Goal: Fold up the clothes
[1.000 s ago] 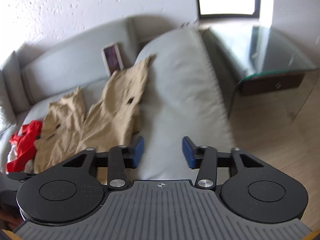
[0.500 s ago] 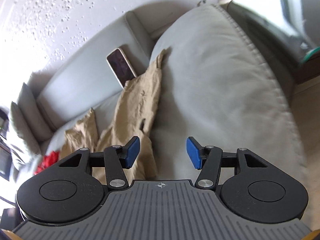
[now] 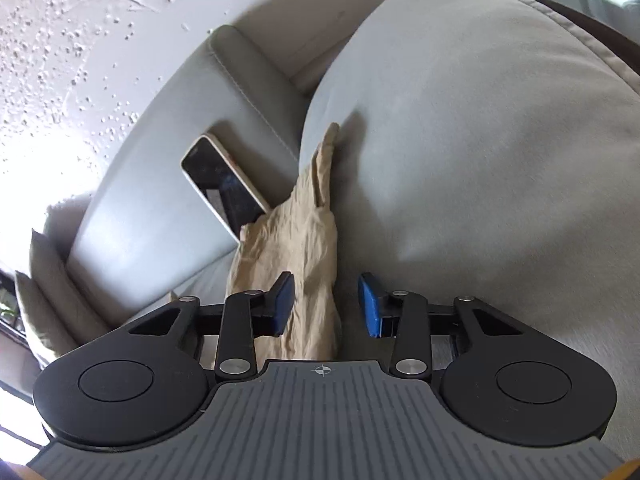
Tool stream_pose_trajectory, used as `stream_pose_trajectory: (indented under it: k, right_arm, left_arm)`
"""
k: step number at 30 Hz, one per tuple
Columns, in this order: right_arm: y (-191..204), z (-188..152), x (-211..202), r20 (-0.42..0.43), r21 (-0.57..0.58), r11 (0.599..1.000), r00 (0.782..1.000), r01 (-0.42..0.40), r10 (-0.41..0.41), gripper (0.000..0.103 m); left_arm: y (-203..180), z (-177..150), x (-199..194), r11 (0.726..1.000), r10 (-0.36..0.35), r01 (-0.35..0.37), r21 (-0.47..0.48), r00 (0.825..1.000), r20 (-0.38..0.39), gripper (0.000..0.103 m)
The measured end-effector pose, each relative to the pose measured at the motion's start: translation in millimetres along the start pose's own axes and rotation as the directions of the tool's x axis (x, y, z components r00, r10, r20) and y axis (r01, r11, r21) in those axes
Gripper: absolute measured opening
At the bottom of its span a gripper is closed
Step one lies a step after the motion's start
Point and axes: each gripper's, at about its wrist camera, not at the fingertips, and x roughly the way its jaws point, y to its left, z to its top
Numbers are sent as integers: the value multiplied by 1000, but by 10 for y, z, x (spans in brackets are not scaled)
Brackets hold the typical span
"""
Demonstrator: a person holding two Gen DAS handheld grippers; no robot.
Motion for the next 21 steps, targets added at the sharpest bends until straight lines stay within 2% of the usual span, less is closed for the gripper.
stream_pose_trajectory:
  k: [1, 2, 6, 9, 14, 17, 21]
  right_arm:
    - [28, 36, 85, 0, 1, 1000, 1000, 2, -2, 27]
    - [63, 65, 163, 0, -3, 1000, 1000, 8, -8, 2]
    - [457, 33, 238, 26, -111, 990, 996, 83, -81, 2]
    - [891, -35, 144, 57, -173, 984, 998, 42, -33, 2]
    - [1862, -132, 115, 73, -311, 950, 996, -32, 58, 2]
    - [2519, -331, 220, 65, -409, 910, 993, -59, 94, 2]
    - [3221, -729, 563, -6, -492, 865, 993, -103, 115, 2]
  left_arm:
    - [23, 16, -34, 1000, -12, 12, -9, 1000, 2, 3]
    - [79, 21, -79, 999, -26, 26, -22, 1000, 7, 3]
    - [349, 34, -324, 993, -77, 80, -89, 996, 40, 3]
    - [637, -8, -632, 981, -107, 119, -151, 991, 84, 3]
    - [1223, -204, -1097, 955, -94, 134, -265, 983, 158, 3]
    - [1592, -371, -1323, 929, -70, 134, -344, 979, 191, 3]
    - [2084, -622, -1552, 880, -39, 135, -455, 976, 213, 2]
